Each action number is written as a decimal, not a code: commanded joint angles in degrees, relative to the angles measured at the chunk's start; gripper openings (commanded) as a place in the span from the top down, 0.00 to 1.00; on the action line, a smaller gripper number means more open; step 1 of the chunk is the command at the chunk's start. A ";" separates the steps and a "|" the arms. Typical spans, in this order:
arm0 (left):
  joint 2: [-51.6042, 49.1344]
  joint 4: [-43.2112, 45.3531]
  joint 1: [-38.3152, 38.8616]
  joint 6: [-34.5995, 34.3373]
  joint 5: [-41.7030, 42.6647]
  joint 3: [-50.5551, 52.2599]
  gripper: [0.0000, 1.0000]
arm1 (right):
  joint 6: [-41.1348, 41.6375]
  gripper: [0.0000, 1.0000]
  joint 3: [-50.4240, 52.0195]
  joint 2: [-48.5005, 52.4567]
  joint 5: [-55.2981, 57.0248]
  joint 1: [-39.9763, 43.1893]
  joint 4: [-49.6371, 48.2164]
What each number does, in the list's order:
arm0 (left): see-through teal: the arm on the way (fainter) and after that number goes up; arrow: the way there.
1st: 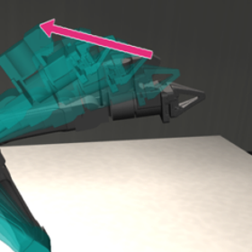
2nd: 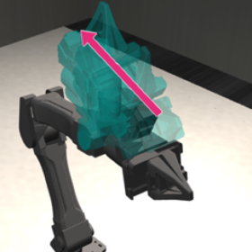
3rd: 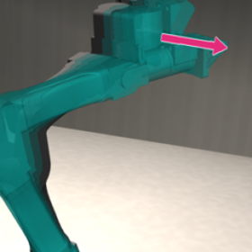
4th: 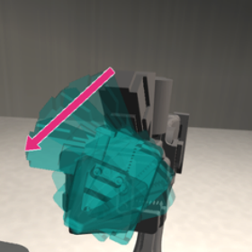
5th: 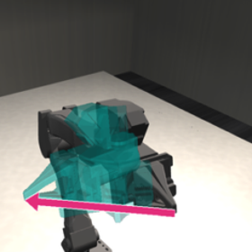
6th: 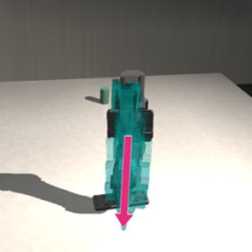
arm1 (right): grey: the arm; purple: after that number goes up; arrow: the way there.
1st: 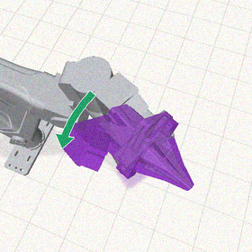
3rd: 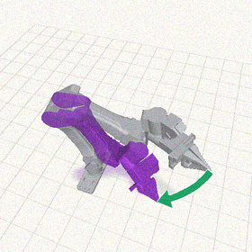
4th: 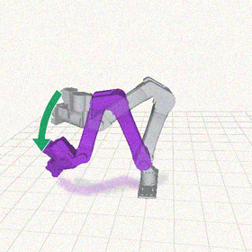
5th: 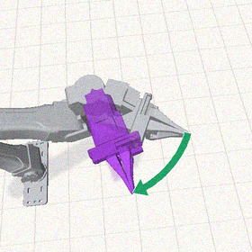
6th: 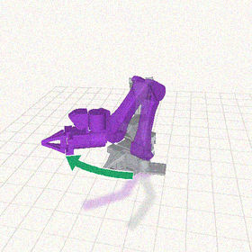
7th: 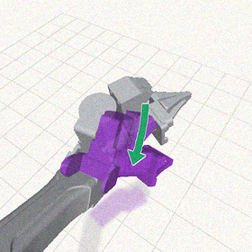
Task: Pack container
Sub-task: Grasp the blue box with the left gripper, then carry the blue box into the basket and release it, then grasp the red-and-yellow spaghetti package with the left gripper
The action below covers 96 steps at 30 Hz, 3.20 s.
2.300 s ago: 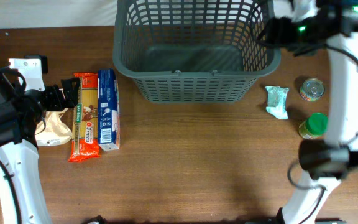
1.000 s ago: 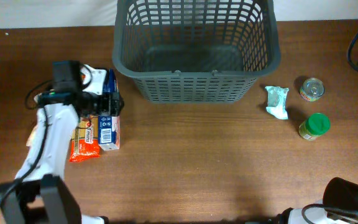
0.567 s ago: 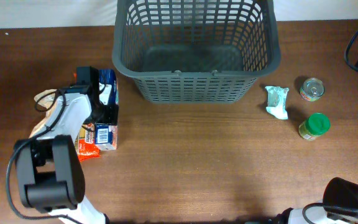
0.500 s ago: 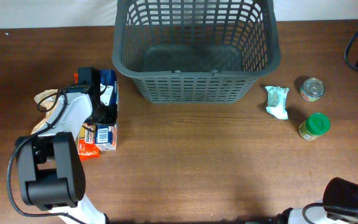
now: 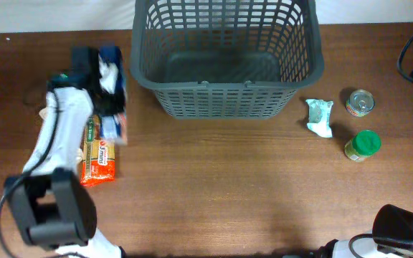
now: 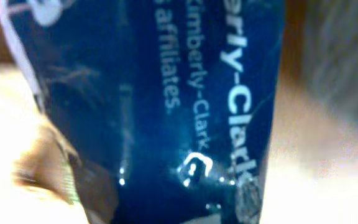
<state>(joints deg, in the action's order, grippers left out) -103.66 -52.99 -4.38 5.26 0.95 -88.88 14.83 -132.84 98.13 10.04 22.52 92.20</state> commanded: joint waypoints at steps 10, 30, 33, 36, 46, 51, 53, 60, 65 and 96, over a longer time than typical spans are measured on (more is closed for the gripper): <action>11.43 5.77 3.54 33.55 5.86 -29.29 0.99 | 0.50 0.01 0.31 0.09 0.96 0.37 -0.04; -12.79 16.02 26.12 70.95 1.60 -29.51 0.99 | 0.50 0.01 0.31 0.09 0.96 0.37 -0.04; -17.20 17.07 26.77 70.93 1.62 -29.51 0.99 | 0.50 0.01 0.31 0.09 0.96 0.37 -0.04; -21.22 17.88 26.88 70.77 1.55 -29.51 0.98 | 0.52 0.02 0.31 0.09 0.96 0.37 -0.04; -27.43 22.62 26.84 65.99 -1.14 -29.51 0.73 | 0.52 0.01 0.31 0.09 0.96 0.37 -0.04; -27.12 26.67 26.93 61.48 -4.20 -30.10 0.47 | 0.52 0.01 0.31 0.09 0.96 0.37 -0.04; -26.51 27.02 27.15 55.52 -7.58 -32.26 0.34 | 0.52 0.01 0.31 0.09 0.96 0.37 -0.04; -20.96 19.58 27.39 38.01 -14.08 -49.33 0.01 | 0.50 0.02 0.31 0.09 0.96 0.37 -0.04; -16.26 4.81 27.34 35.67 -24.35 -61.13 0.02 | 0.52 0.01 0.31 0.09 0.96 0.37 -0.04; -22.88 -28.98 -5.77 0.15 -3.50 -23.28 0.27 | 0.52 0.01 0.31 0.09 0.96 0.37 -0.04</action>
<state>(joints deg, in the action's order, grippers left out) -126.87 -84.27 -11.25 6.26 -4.64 -116.81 14.83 -132.84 98.13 10.09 22.52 92.20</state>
